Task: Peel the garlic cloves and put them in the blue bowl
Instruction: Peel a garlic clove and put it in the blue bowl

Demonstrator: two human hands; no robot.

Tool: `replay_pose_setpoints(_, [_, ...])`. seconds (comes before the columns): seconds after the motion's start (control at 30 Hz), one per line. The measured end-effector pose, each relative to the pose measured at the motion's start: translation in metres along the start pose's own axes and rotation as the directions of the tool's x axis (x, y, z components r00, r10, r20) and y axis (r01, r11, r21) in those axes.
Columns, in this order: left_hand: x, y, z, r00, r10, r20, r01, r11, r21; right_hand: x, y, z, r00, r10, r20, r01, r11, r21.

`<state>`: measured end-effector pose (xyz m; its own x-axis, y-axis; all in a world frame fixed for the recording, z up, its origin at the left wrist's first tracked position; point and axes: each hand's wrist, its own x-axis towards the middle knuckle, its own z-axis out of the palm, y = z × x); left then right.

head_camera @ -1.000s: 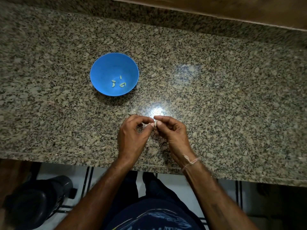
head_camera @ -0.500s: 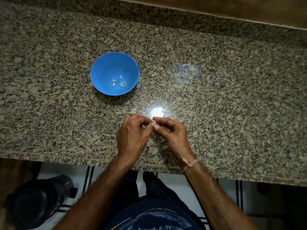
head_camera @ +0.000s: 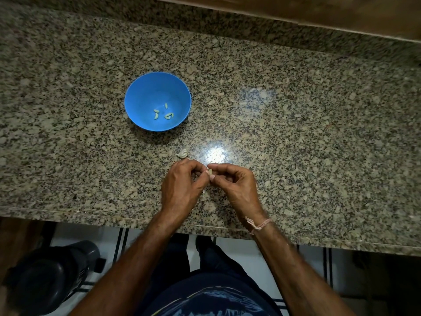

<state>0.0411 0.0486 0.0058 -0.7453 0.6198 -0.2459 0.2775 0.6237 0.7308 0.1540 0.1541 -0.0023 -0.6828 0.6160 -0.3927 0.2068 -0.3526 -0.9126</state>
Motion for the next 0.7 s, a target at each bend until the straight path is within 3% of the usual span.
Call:
replay_pose_setpoints(0.27, [-0.001,-0.005,0.007,0.999,-0.014,0.034,0.015,0.999,-0.049,-0.002,0.002,-0.001,0.996,0.09,0.017,-0.091,0.994,0.055])
replay_pose_setpoints(0.57, [-0.001,-0.009,0.007,0.99,-0.127,0.061,0.137,0.967,-0.214,0.001,0.009,0.001,0.956,0.289,0.042,-0.283,0.879,0.383])
replay_pose_setpoints(0.7, [-0.001,-0.016,0.009,0.989,-0.145,-0.01,0.143,0.98,-0.139,0.003,0.009,-0.002,0.952,0.306,0.013,-0.284,0.866,0.41])
